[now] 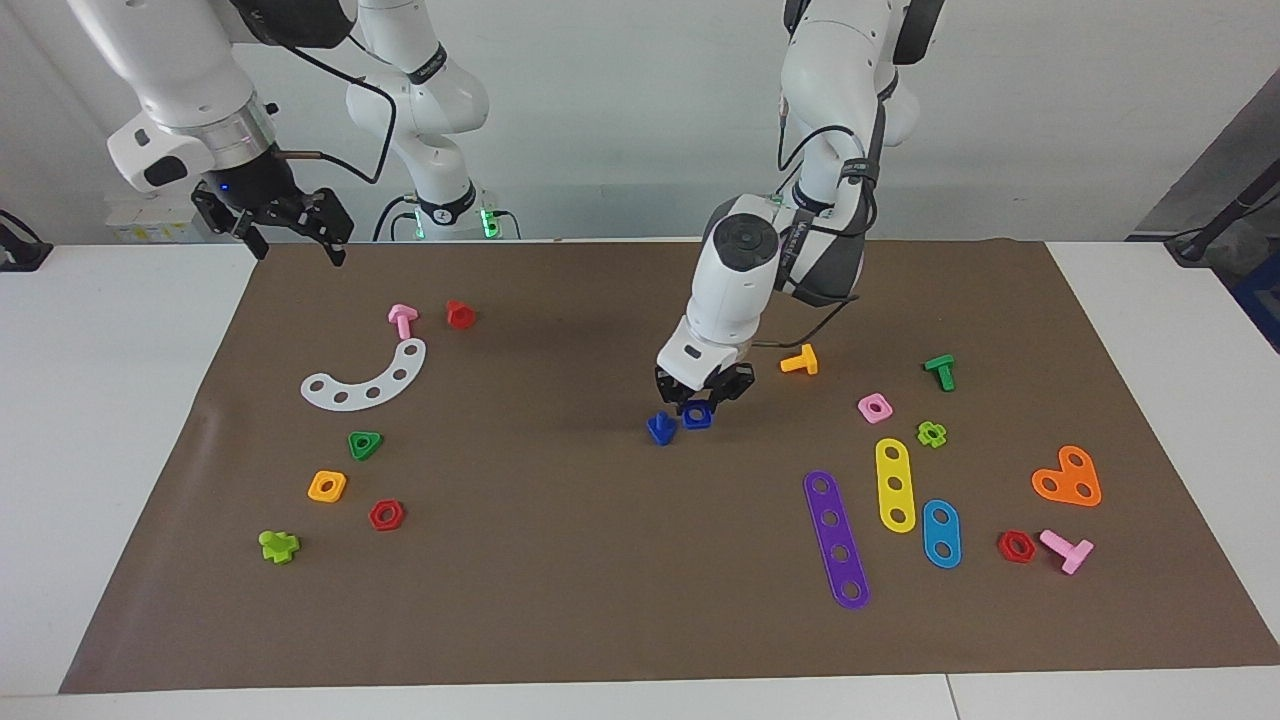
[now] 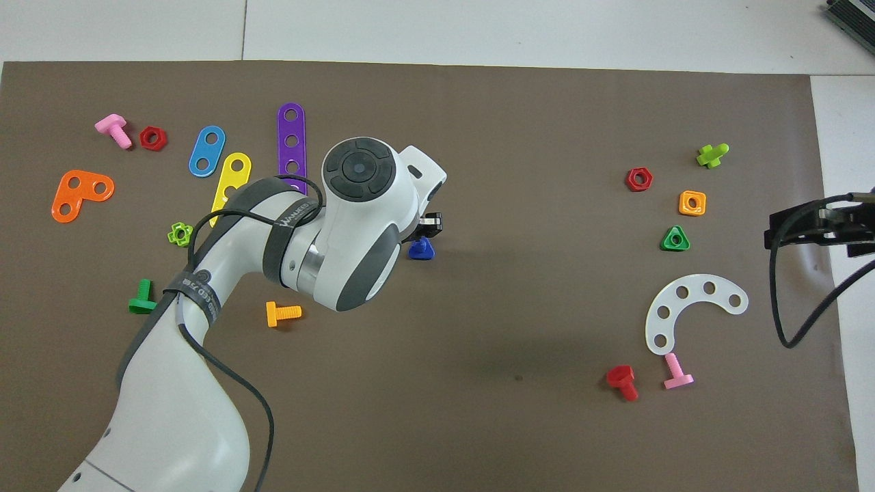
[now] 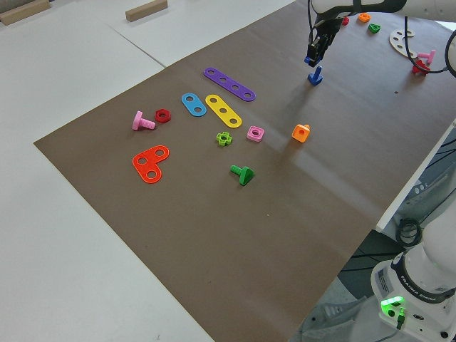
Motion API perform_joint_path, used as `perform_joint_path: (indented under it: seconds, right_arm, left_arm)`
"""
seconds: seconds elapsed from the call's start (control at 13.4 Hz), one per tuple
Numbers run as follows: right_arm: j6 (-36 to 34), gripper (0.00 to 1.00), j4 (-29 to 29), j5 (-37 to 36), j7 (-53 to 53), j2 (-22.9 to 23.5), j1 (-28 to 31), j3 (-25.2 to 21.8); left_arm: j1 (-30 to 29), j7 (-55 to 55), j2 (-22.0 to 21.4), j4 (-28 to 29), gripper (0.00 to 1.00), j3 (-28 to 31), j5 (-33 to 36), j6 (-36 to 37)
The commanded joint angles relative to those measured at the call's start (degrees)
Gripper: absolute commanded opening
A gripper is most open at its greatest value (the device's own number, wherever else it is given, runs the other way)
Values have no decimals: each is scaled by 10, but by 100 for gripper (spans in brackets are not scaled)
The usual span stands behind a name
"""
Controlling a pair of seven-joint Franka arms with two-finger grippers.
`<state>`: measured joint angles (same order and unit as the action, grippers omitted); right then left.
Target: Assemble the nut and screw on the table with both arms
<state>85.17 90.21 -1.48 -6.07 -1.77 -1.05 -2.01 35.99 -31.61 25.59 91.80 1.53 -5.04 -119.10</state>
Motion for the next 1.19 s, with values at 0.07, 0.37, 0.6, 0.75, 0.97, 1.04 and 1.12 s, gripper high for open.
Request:
perform_joint_path:
  seconds: [0.07, 0.37, 0.6, 0.75, 0.97, 1.04, 1.12]
  right_arm:
    - [-5, 100, 6, 2, 20, -7, 8, 3]
    - [-5, 100, 6, 2, 20, -7, 8, 3]
    - [-5, 100, 8, 2, 20, -8, 9, 3]
    - [-5, 100, 9, 2, 20, -9, 9, 3]
    - [-5, 100, 9, 2, 20, -9, 9, 3]
    - [-5, 100, 9, 2, 20, -9, 9, 3]
    - [-5, 100, 9, 2, 20, -9, 9, 3]
  left_arm:
    - [15, -7, 28, -37, 32, 11, -9, 20]
    - [22, -13, 28, -36, 32, 11, -9, 16]
    - [28, -15, 29, -31, 31, 11, -7, -3]
    - [29, -18, 29, -30, 30, 11, -5, -3]
    - [32, -18, 29, -22, 30, 11, -4, -3]
    - [33, -18, 29, -20, 30, 12, -3, -7]
    - [33, -18, 29, -19, 30, 12, -3, -10]
